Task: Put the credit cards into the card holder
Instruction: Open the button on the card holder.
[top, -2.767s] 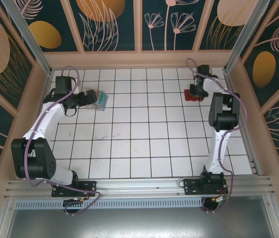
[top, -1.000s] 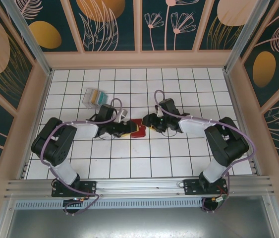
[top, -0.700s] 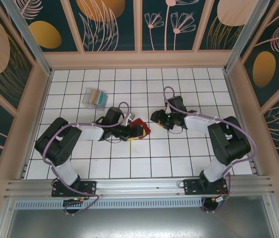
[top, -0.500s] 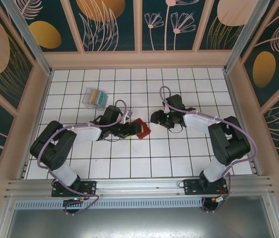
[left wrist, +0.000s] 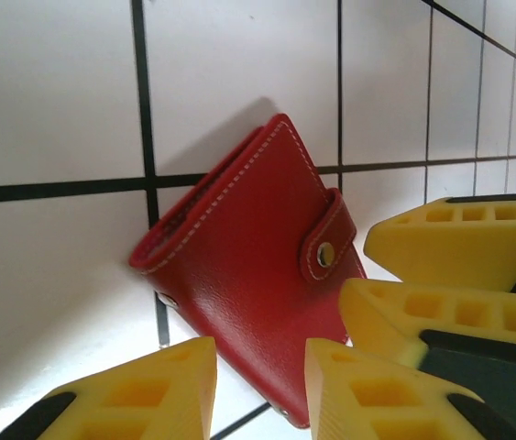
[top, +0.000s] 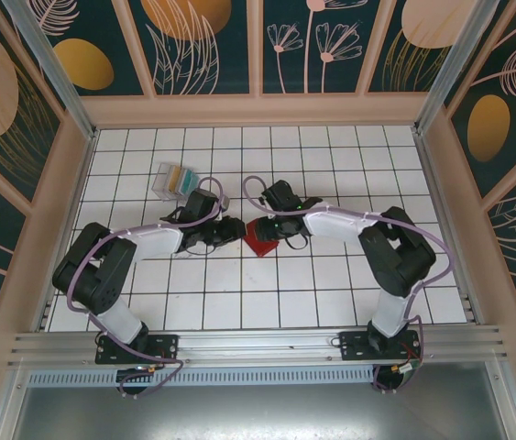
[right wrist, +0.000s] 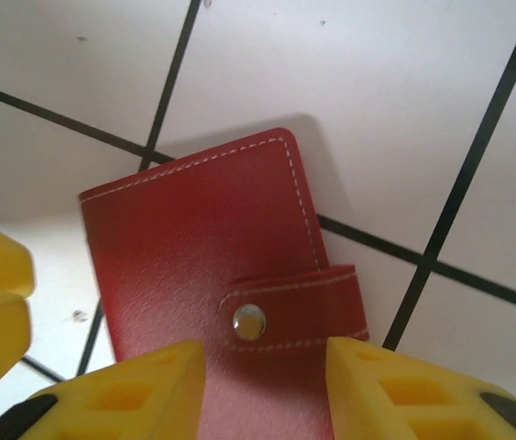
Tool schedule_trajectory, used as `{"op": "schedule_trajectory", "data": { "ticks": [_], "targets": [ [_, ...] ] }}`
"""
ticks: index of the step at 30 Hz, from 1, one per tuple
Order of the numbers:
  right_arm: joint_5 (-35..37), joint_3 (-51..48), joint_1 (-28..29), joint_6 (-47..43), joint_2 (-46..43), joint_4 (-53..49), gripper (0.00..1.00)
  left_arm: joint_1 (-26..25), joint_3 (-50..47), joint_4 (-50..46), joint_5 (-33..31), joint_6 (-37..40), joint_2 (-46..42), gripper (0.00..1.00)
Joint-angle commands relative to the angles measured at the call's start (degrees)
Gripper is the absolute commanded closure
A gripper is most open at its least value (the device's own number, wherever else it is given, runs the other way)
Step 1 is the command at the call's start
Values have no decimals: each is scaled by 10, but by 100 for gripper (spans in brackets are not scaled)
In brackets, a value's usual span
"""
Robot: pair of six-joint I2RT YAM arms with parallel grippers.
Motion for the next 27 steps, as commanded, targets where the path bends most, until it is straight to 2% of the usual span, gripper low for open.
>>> {"op": "schedule_trajectory", "data": {
  "ticks": [1, 5, 14, 16, 18, 19, 21, 23, 27],
  "targets": [
    [47, 31, 16, -34, 20, -27, 60, 2, 13, -15, -22, -3, 20, 68],
    [63, 38, 27, -38, 37, -30, 60, 2, 14, -4, -26, -9, 31, 68],
    [145, 55, 55, -52, 68, -60, 60, 2, 32, -1, -31, -10, 73, 72],
    [151, 54, 53, -42, 67, -60, 67, 2, 35, -11, -35, -3, 77, 72],
    [142, 53, 49, -36, 62, -61, 83, 2, 31, -11, -45, -3, 76, 73],
    [134, 53, 46, -32, 59, -60, 86, 2, 29, -11, -47, -2, 75, 74],
    [89, 58, 33, -25, 54, -62, 95, 2, 33, -20, -46, 5, 78, 74],
    [46, 62, 20, -19, 48, -60, 100, 2, 36, -32, -55, 11, 76, 74],
    [21, 55, 9, -13, 18, -50, 100, 2, 42, -40, -65, 19, 76, 74]
  ]
}}
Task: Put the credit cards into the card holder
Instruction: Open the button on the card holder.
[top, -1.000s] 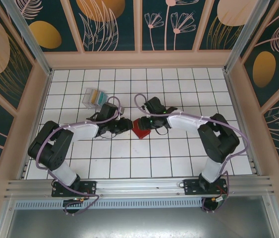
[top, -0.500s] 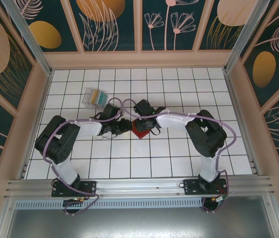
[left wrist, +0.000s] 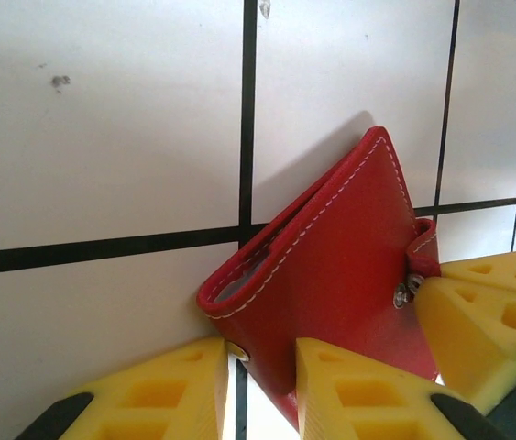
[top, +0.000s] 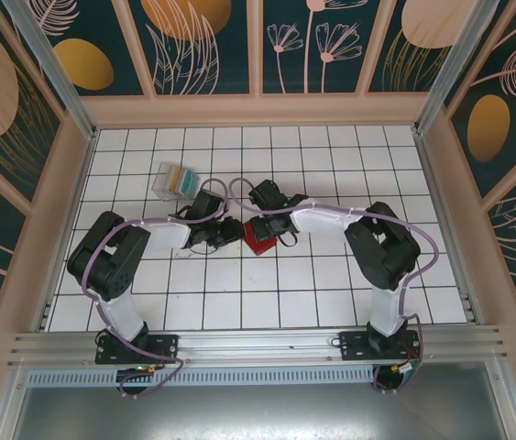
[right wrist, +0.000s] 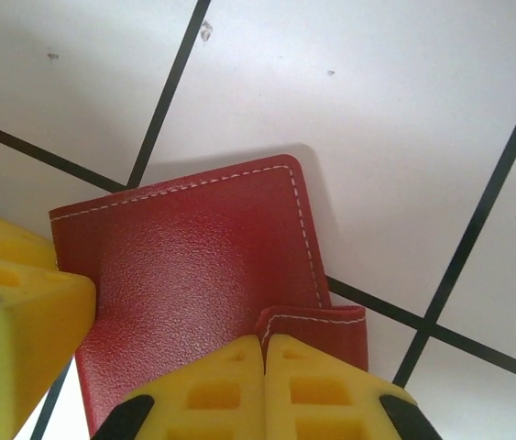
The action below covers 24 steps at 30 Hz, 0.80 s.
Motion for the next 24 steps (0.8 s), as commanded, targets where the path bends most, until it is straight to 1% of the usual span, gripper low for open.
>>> {"op": "schedule_trajectory", "data": {
  "ticks": [1, 5, 10, 12, 13, 15, 16, 18, 19, 21, 22, 24],
  "targets": [
    [-39, -3, -12, 12, -32, -18, 100, 2, 18, -39, -26, 24, 14, 74],
    [-77, -20, -36, 12, -60, -4, 100, 2, 19, -39, -38, 22, 10, 74],
    [-177, -75, -90, 32, -91, 47, 100, 2, 37, -55, -38, 32, 17, 75],
    [-223, -102, -112, 41, -105, 70, 100, 2, 35, -43, -31, 28, 13, 73],
    [-248, -114, -120, 45, -113, 84, 100, 2, 37, -38, -25, 28, 10, 70],
    [-295, -134, -121, 56, -131, 111, 100, 2, 44, -39, -20, 28, -1, 58],
    [-308, -135, -121, 56, -138, 114, 100, 2, 47, -40, -25, 27, -9, 53],
    [-310, -132, -122, 54, -159, 108, 100, 4, 44, -37, -30, 18, -29, 41],
    [-314, -134, -122, 58, -169, 110, 100, 5, 43, -34, -22, 14, -34, 39],
    [-330, -141, -122, 77, -188, 125, 100, 11, 38, -23, 13, 8, -34, 36],
    [-340, -143, -121, 87, -197, 133, 100, 13, 33, -18, 29, 2, -53, 35],
    [-348, -144, -119, 101, -206, 139, 100, 17, 15, -1, 41, -8, -68, 34]
  ]
}}
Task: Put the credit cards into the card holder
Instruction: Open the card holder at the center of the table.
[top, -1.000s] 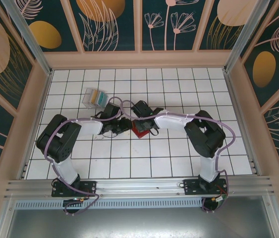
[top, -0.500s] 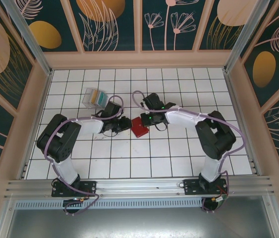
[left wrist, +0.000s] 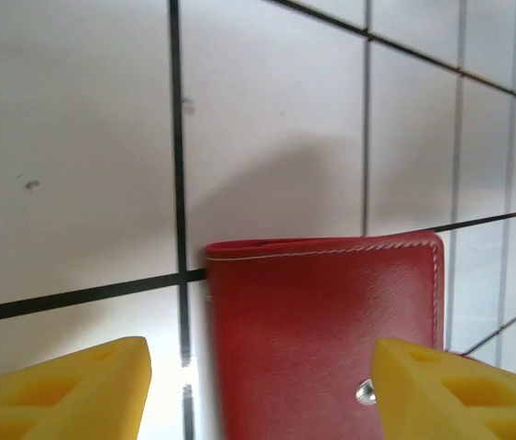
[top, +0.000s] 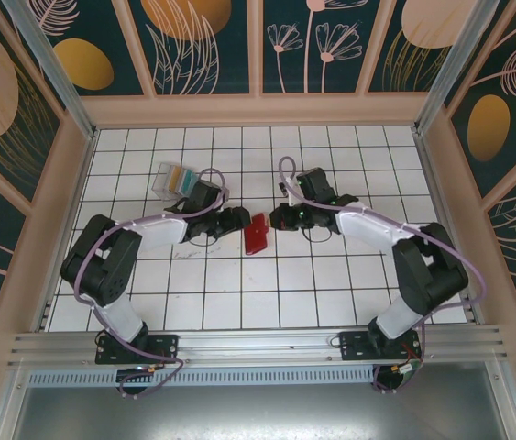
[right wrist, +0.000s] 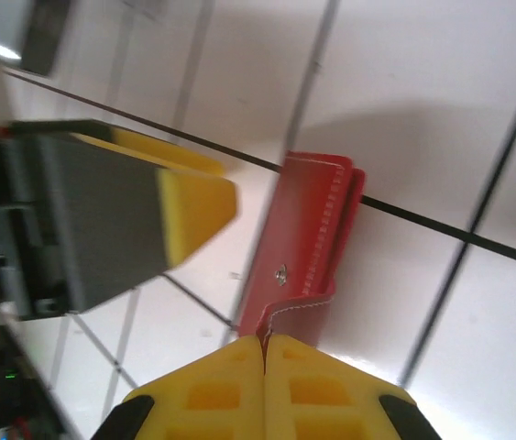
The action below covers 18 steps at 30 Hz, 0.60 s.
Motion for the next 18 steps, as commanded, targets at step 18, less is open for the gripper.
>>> {"op": "schedule_trajectory", "data": {
  "ticks": [18],
  "targets": [
    [-25, -94, -20, 62, -43, 90, 100, 6, -48, 53, 31, -22, -16, 41]
  ]
}}
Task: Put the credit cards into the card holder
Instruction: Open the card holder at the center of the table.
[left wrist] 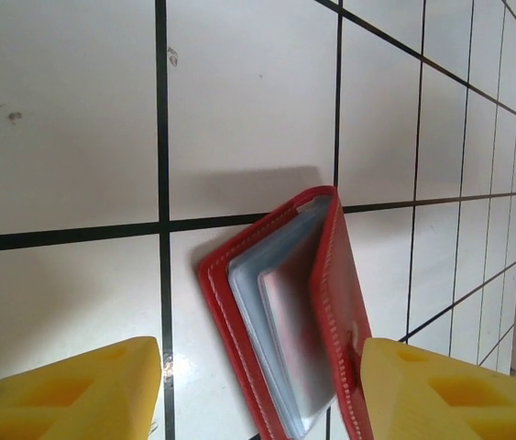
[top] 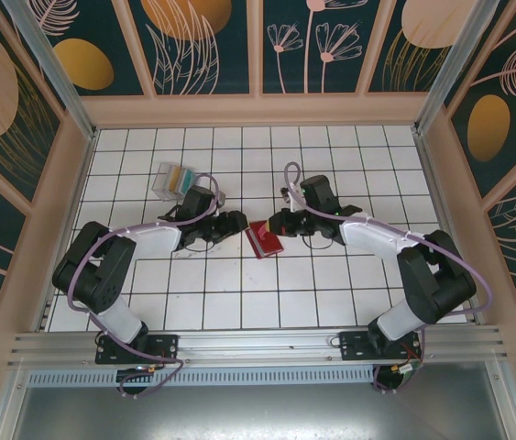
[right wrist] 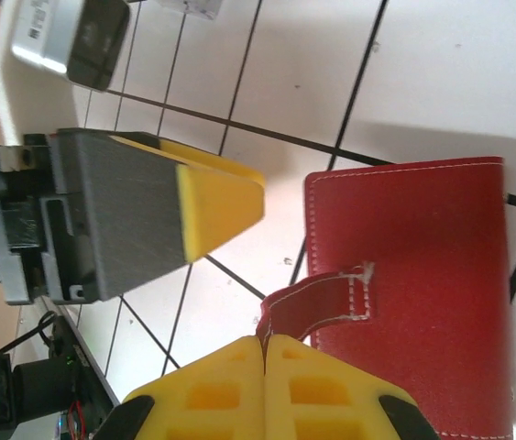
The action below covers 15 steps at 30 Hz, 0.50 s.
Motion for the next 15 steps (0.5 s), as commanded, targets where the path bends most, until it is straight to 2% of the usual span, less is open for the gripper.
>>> {"op": "schedule_trajectory", "data": {
  "ticks": [1, 6, 15],
  "targets": [
    [1, -27, -33, 12, -21, 16, 100, 1, 7, 0, -8, 12, 10, 41],
    [16, -55, -76, -12, -26, -6, 100, -4, 24, -2, 6, 14, 22, 41],
    [-4, -122, -159, -6, -54, 9, 100, -50, 58, -1, -17, 12, 73, 38]
  ]
}}
